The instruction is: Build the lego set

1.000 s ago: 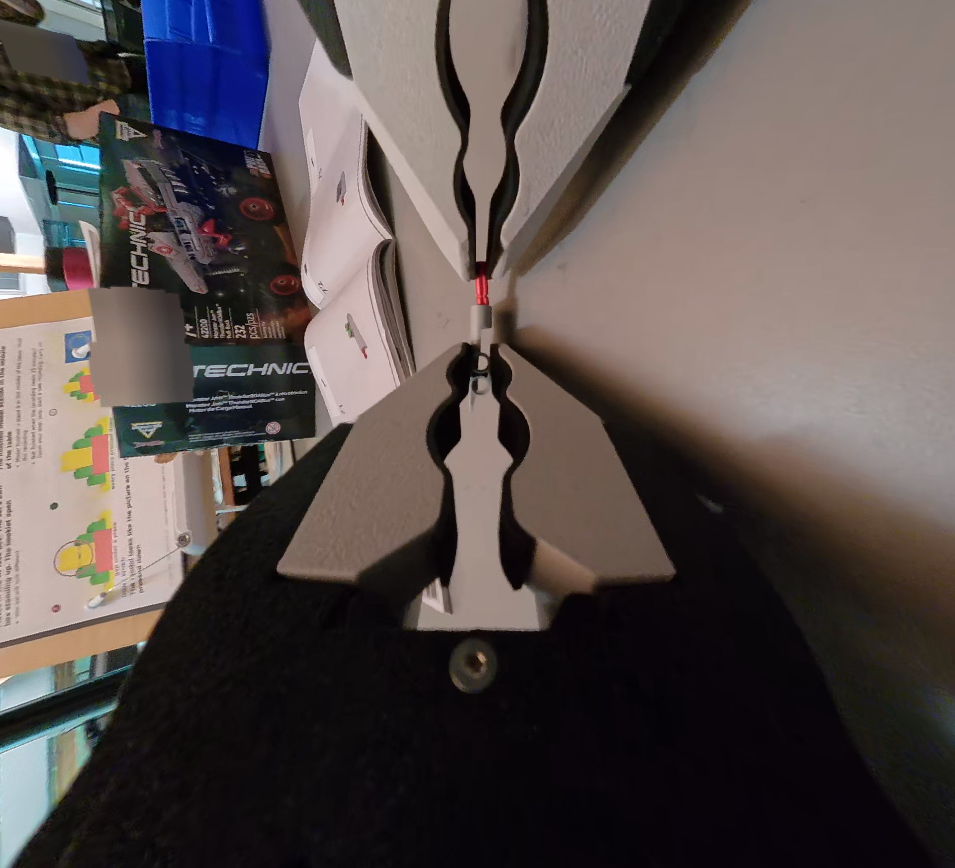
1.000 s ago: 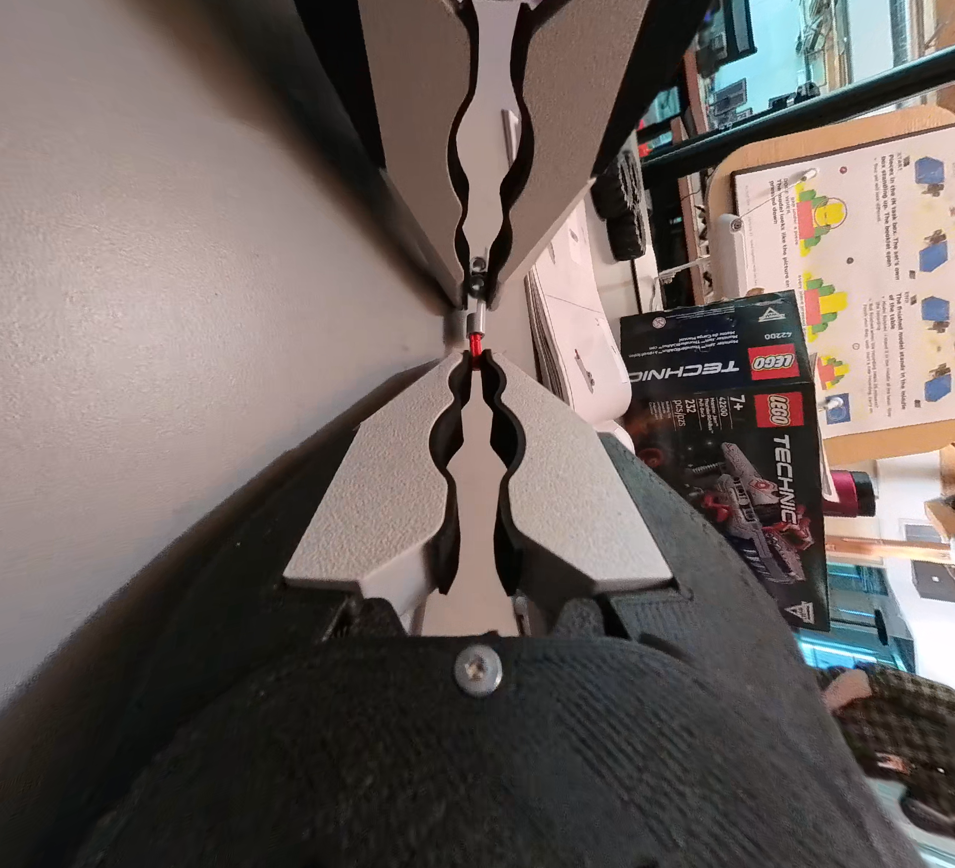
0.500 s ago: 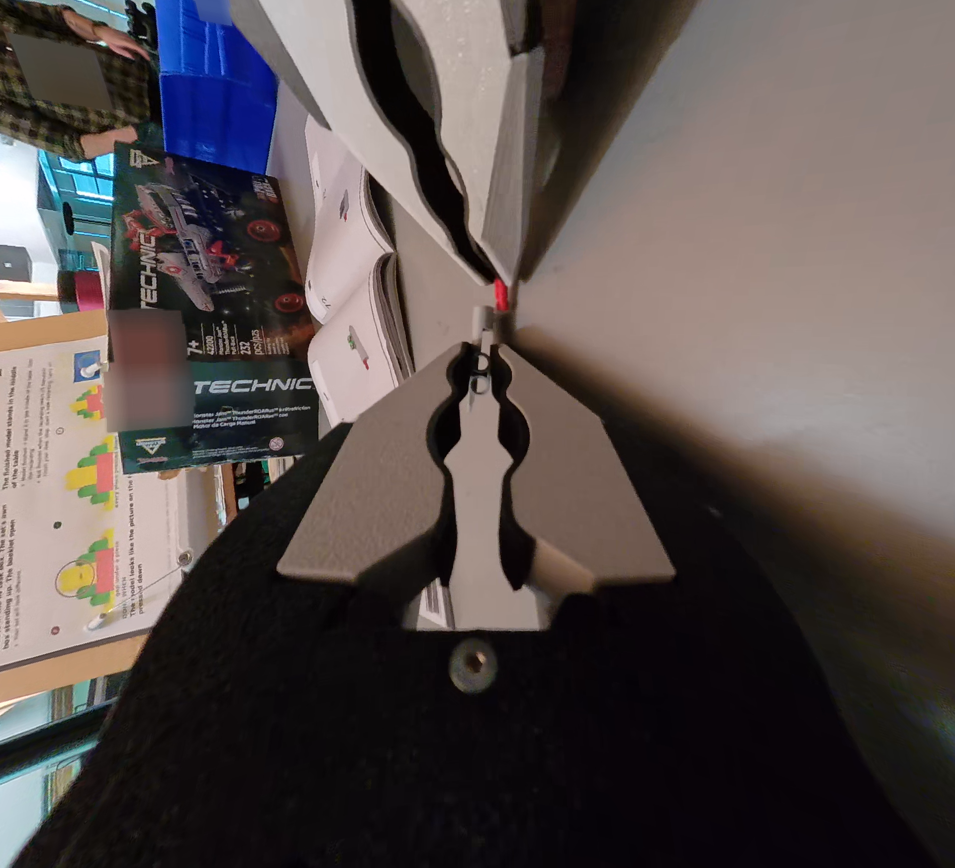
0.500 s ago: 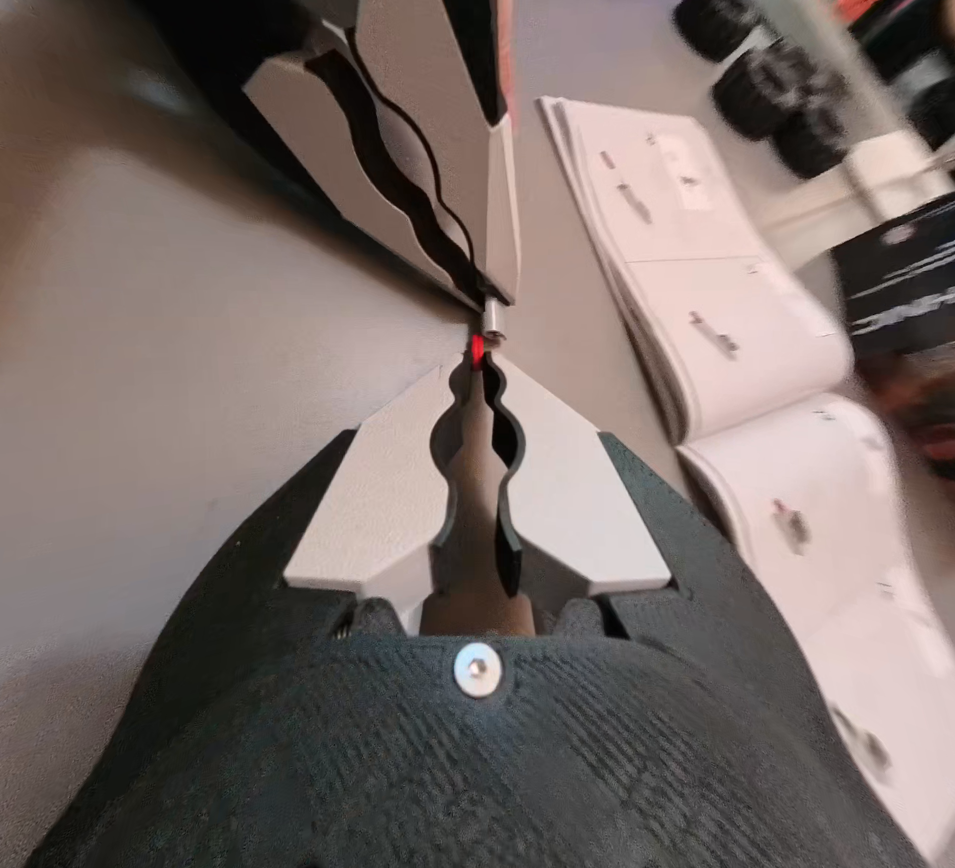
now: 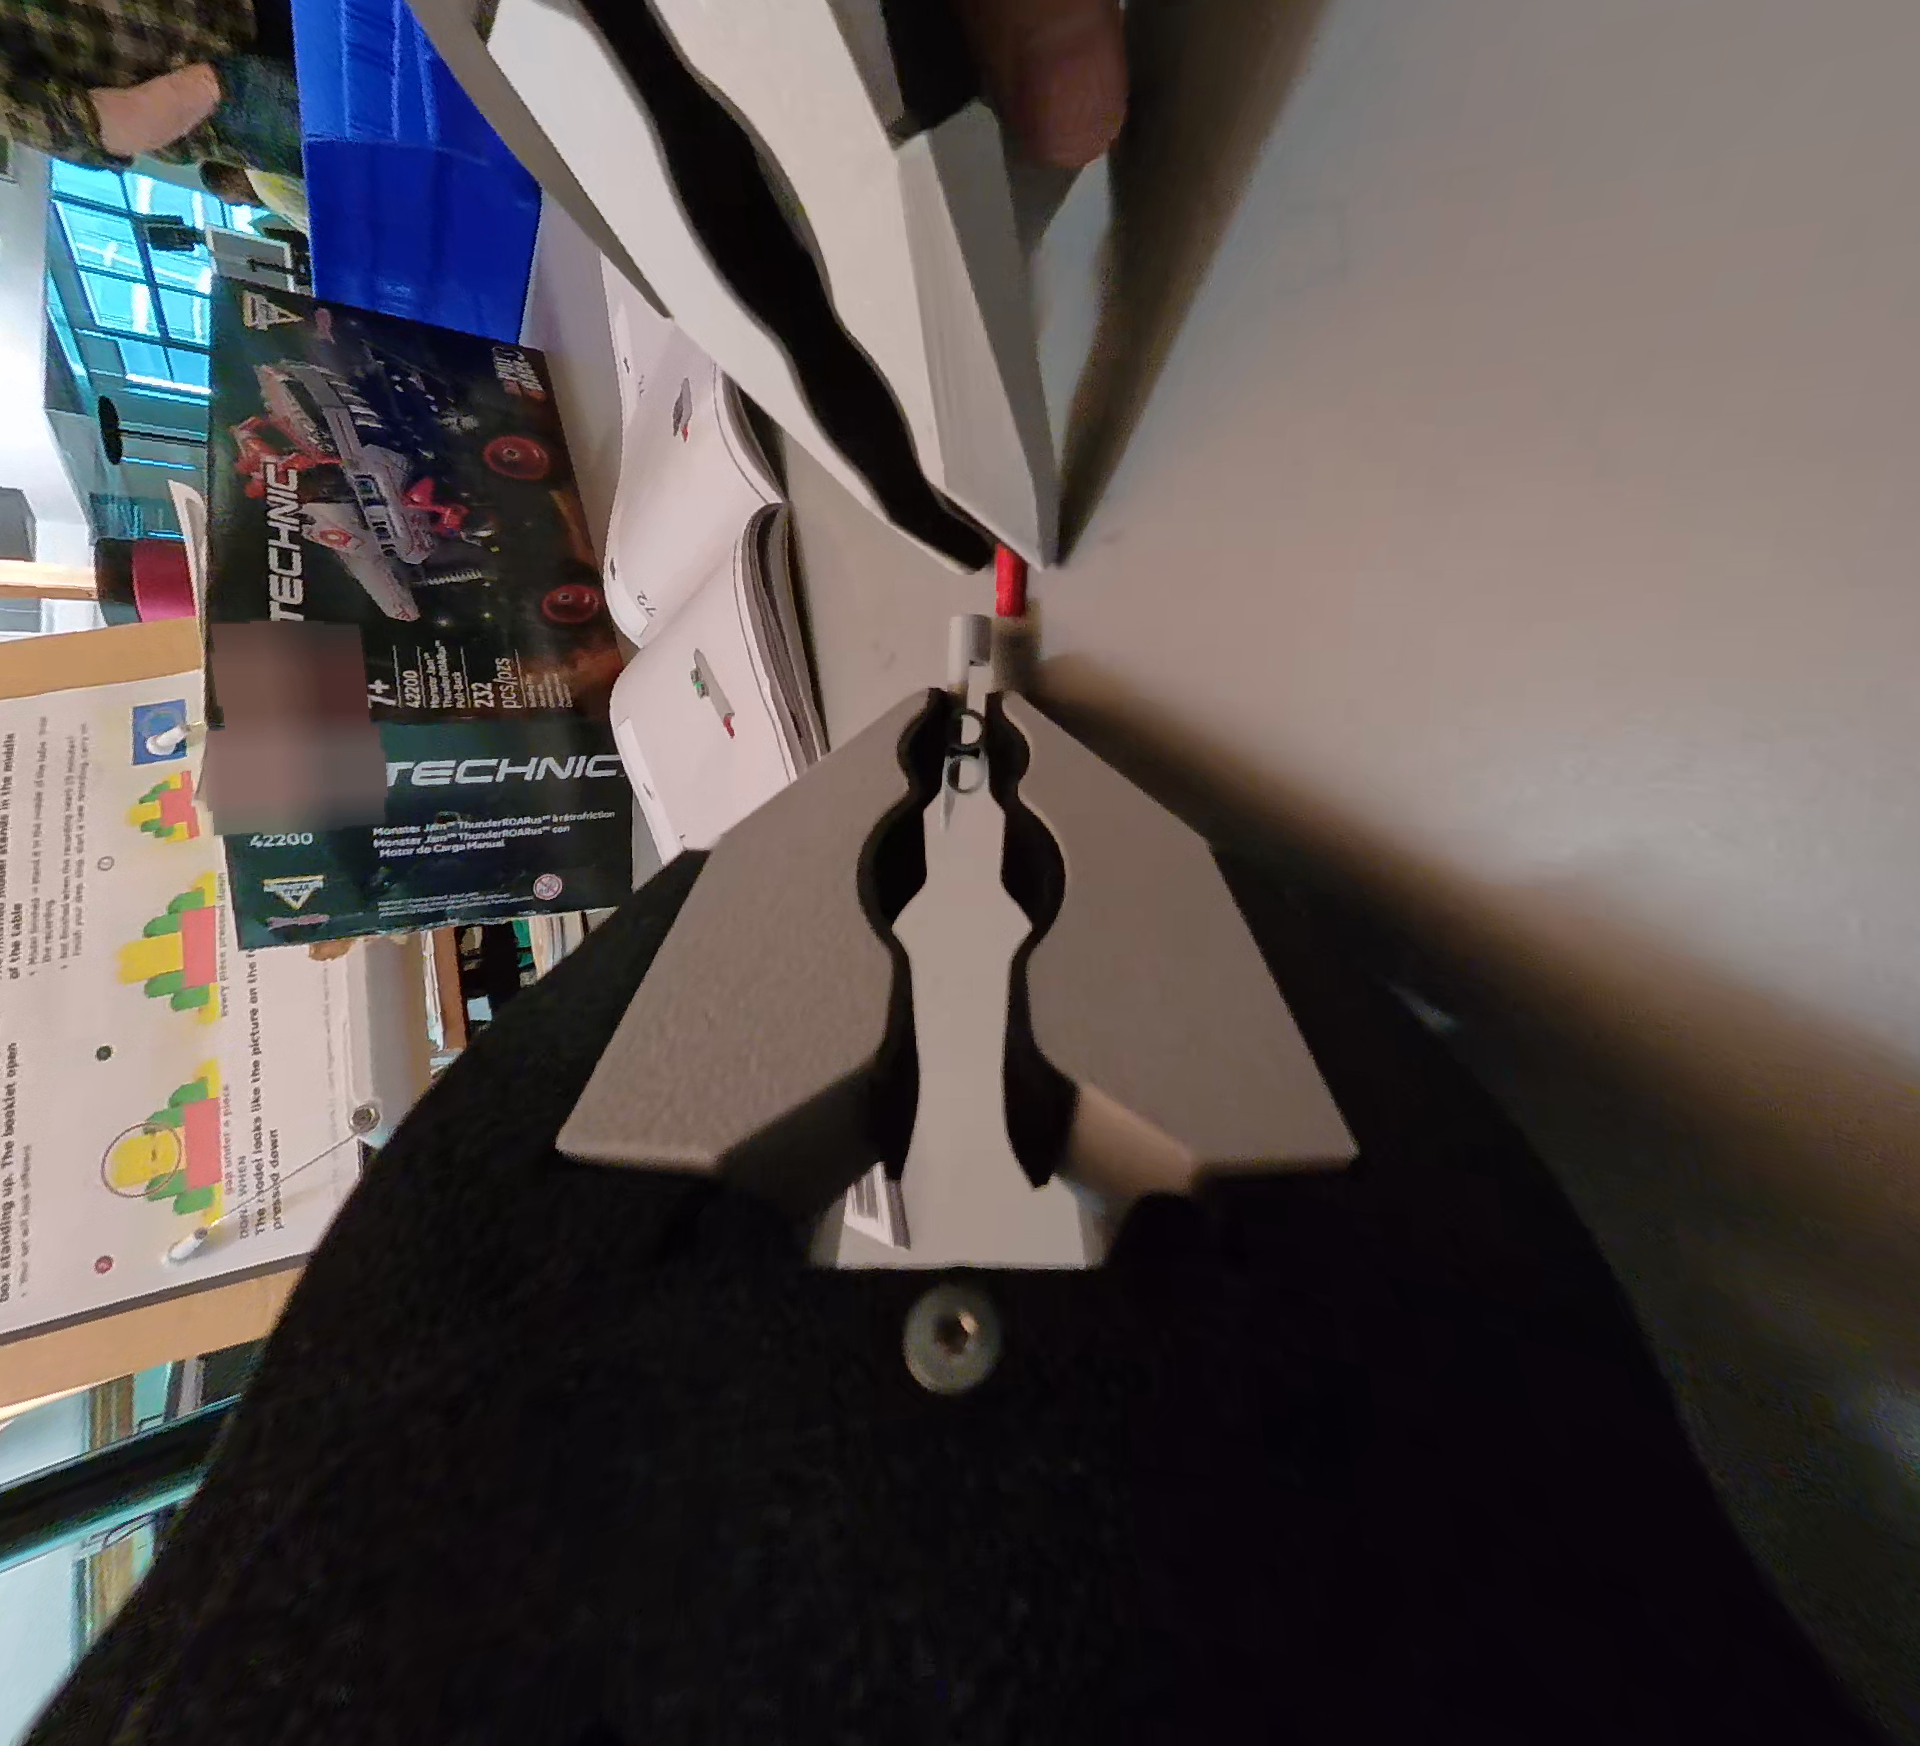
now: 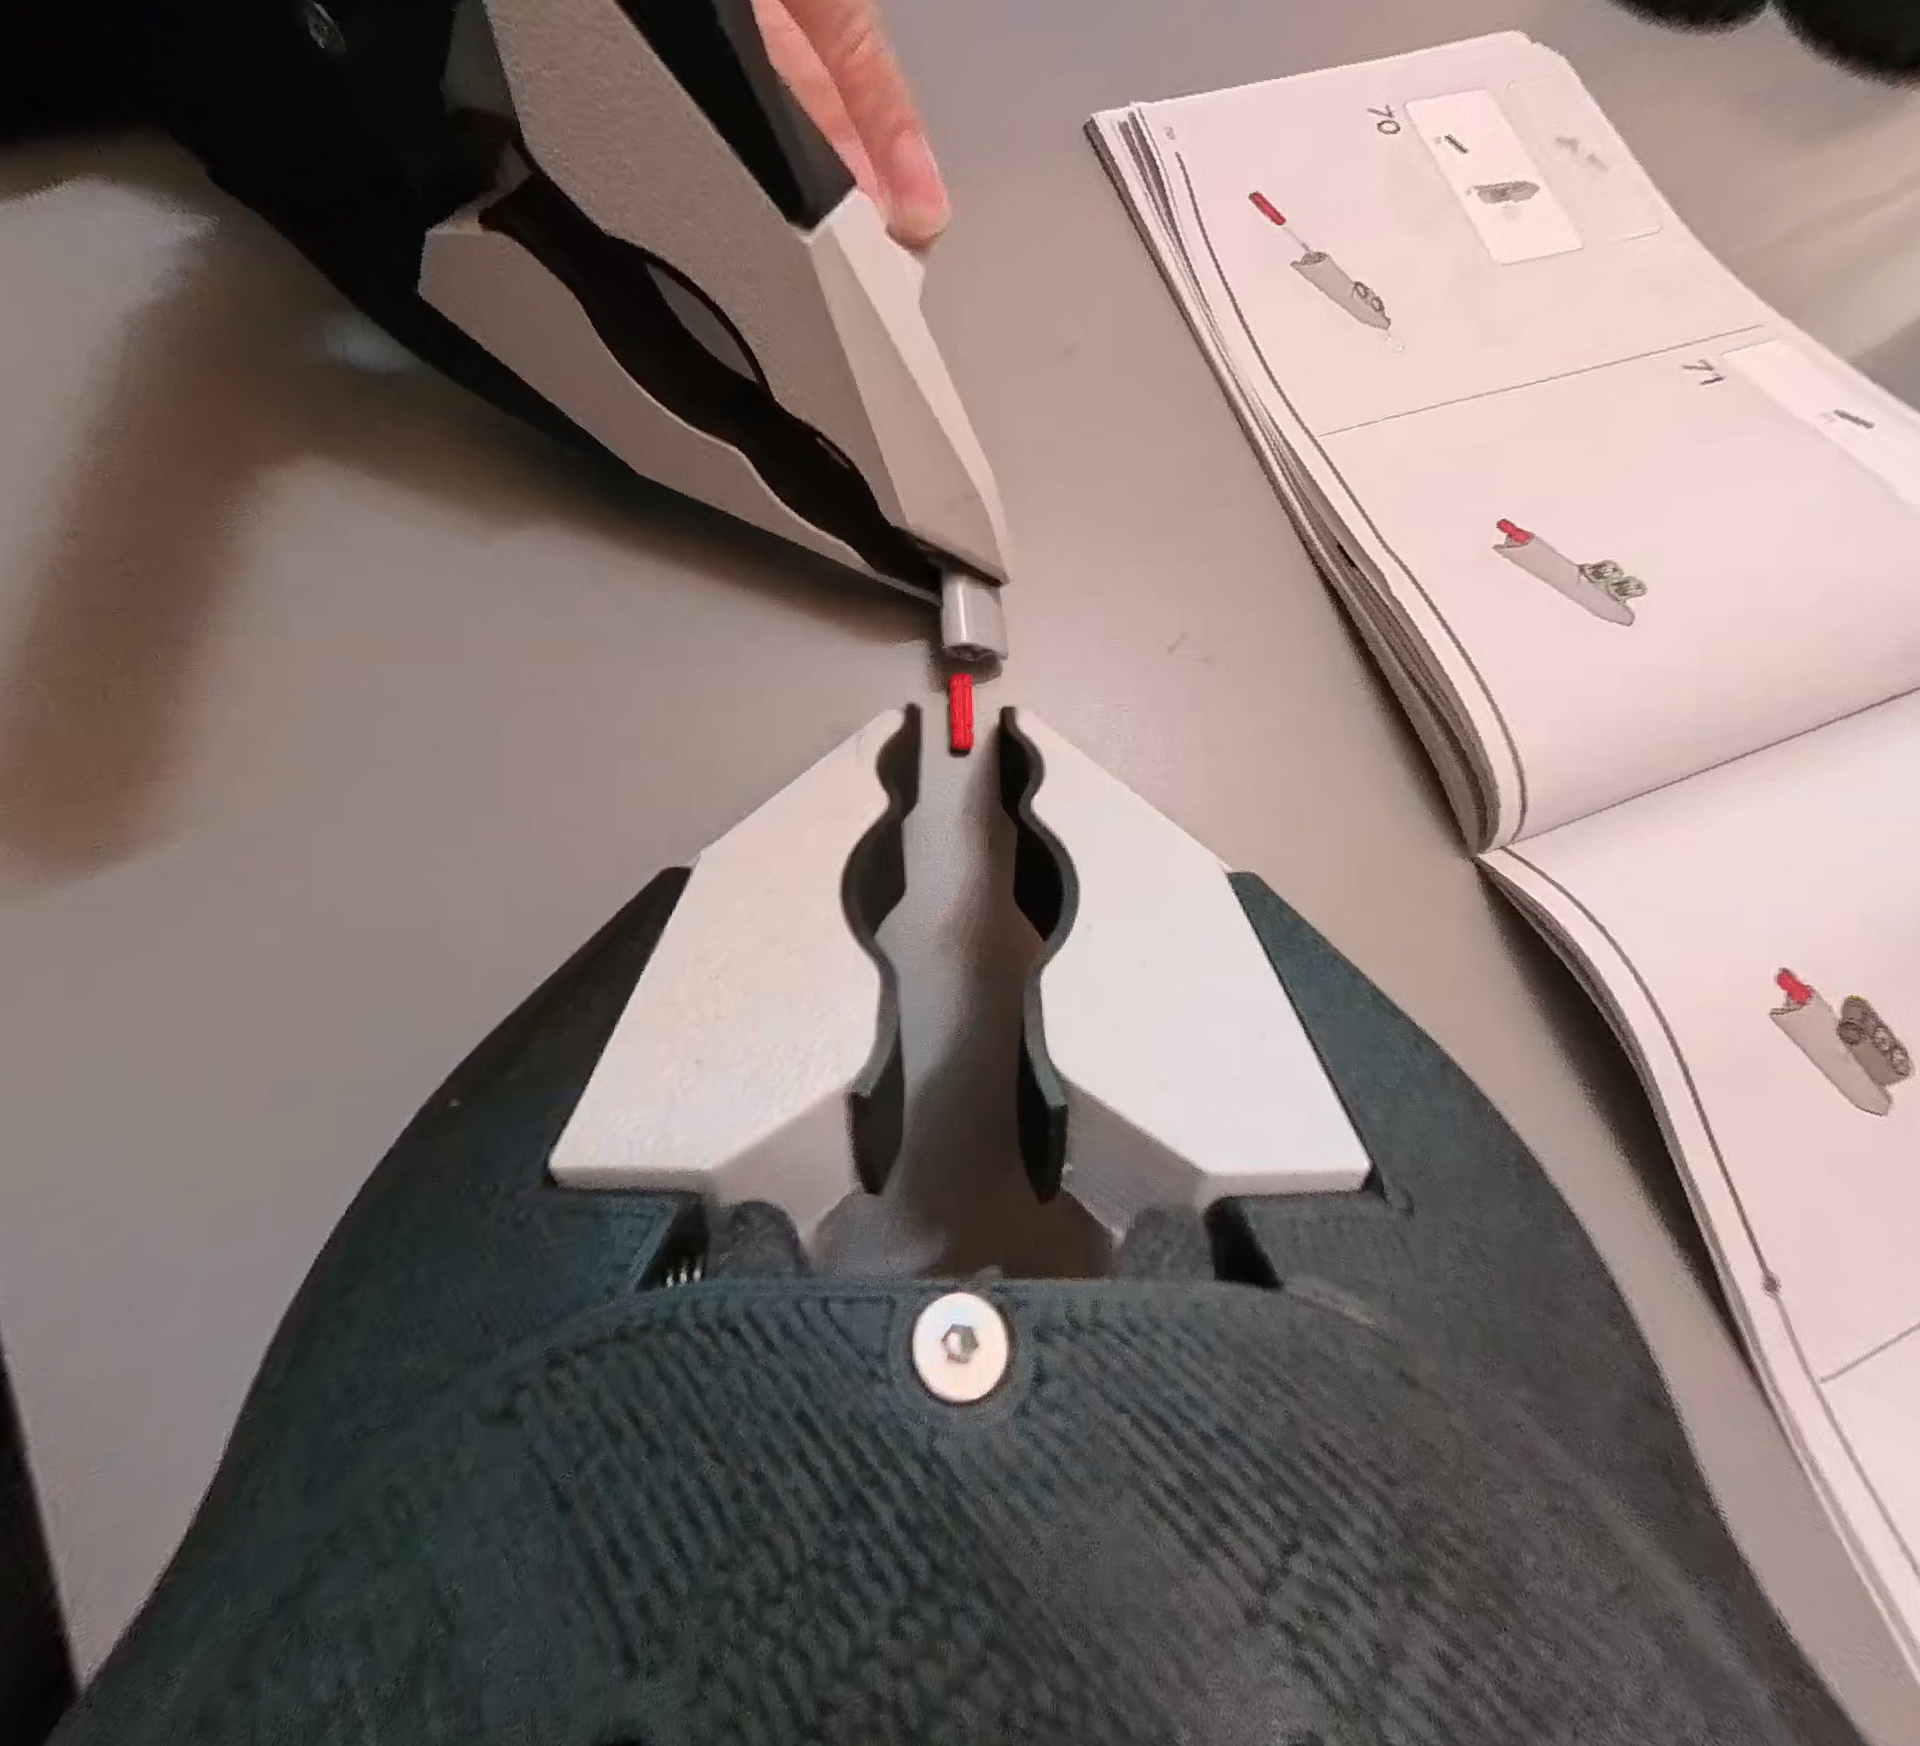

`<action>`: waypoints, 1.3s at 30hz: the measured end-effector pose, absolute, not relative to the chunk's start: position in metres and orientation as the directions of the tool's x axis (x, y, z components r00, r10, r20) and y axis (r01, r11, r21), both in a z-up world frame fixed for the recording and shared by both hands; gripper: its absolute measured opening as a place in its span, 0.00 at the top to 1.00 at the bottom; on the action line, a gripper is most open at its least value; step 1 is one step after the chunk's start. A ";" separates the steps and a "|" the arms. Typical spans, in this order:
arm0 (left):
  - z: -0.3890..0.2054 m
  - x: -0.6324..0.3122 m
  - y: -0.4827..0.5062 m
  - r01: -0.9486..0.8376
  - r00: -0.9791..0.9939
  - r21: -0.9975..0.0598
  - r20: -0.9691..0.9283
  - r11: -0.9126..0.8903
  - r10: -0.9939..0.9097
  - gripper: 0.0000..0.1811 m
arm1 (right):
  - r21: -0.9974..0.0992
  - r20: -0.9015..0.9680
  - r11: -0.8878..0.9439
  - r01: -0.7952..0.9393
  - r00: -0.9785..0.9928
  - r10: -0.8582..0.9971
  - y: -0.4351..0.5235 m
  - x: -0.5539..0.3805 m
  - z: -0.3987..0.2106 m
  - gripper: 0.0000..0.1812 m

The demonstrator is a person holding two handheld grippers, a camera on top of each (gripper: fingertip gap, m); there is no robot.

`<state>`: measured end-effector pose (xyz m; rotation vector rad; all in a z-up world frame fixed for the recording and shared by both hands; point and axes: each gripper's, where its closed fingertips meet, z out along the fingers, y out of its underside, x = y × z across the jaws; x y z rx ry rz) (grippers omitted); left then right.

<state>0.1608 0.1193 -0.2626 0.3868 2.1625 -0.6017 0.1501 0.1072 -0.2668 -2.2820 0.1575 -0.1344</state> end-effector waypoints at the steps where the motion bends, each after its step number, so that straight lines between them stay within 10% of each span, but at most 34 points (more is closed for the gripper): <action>1: -0.263 0.161 0.119 0.468 -0.600 -0.281 -0.797 0.838 0.068 0.98 | -0.755 0.026 -0.650 -0.084 0.987 -0.157 0.108 0.149 -0.267 0.91; 16: -0.263 0.161 0.122 0.466 -0.600 -0.279 -0.797 0.840 0.068 0.98 | -0.754 0.010 -0.649 -0.105 0.985 -0.171 0.107 0.151 -0.268 0.99; 24: -0.263 0.161 0.122 0.476 -0.589 -0.265 -0.804 0.839 0.081 0.98 | -0.733 0.334 -0.656 0.179 0.935 -0.118 0.106 0.146 -0.262 0.98; 39: -0.253 0.159 0.120 0.433 -0.716 -0.527 -0.694 0.731 -0.076 0.98 | -0.657 0.608 -0.621 0.428 0.787 -0.101 0.105 0.145 -0.249 0.98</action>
